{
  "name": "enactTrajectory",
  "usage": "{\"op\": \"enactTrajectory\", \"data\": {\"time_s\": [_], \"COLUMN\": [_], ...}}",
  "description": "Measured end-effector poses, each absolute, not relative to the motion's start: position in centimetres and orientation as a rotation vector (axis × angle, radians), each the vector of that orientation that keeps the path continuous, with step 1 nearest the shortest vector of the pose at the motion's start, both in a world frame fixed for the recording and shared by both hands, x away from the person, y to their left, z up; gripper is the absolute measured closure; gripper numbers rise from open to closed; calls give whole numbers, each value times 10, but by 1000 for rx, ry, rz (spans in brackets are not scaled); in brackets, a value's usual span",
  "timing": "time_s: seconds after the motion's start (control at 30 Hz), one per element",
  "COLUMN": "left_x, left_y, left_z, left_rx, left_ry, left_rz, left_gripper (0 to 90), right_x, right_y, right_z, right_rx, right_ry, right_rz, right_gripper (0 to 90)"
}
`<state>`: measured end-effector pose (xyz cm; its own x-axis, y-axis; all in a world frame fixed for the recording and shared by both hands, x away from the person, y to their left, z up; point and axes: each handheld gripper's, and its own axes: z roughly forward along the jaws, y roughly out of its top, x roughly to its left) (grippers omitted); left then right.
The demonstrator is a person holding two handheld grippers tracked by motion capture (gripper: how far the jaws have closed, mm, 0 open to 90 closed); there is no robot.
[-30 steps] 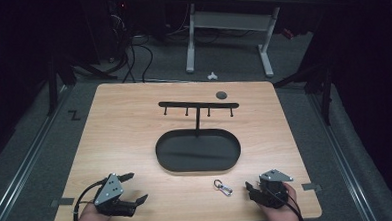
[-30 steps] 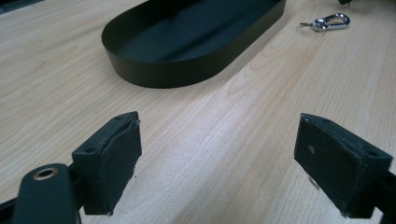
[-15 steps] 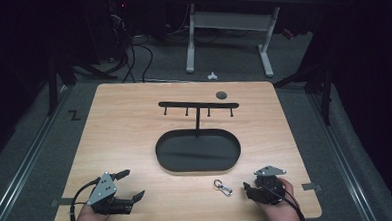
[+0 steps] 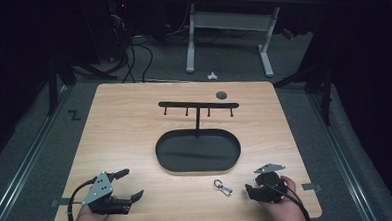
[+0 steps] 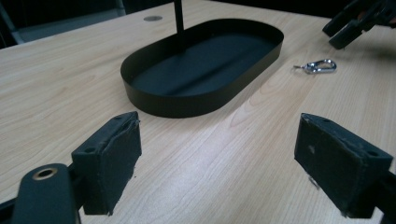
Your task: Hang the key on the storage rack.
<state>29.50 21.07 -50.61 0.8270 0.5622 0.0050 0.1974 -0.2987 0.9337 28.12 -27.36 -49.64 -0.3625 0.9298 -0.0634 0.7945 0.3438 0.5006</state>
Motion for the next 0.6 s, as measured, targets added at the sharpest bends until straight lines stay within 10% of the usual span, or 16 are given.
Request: {"op": "enactTrajectory", "data": {"time_s": [0.6], "left_x": [297], "left_y": [213], "left_z": [-508], "left_rx": [1845], "left_ry": [599], "left_rz": [382], "left_gripper": [152], "right_x": [296], "right_y": [-261], "right_z": [-488], "right_rx": [1485], "right_ry": [2438], "right_rz": [342], "right_gripper": [419]}}
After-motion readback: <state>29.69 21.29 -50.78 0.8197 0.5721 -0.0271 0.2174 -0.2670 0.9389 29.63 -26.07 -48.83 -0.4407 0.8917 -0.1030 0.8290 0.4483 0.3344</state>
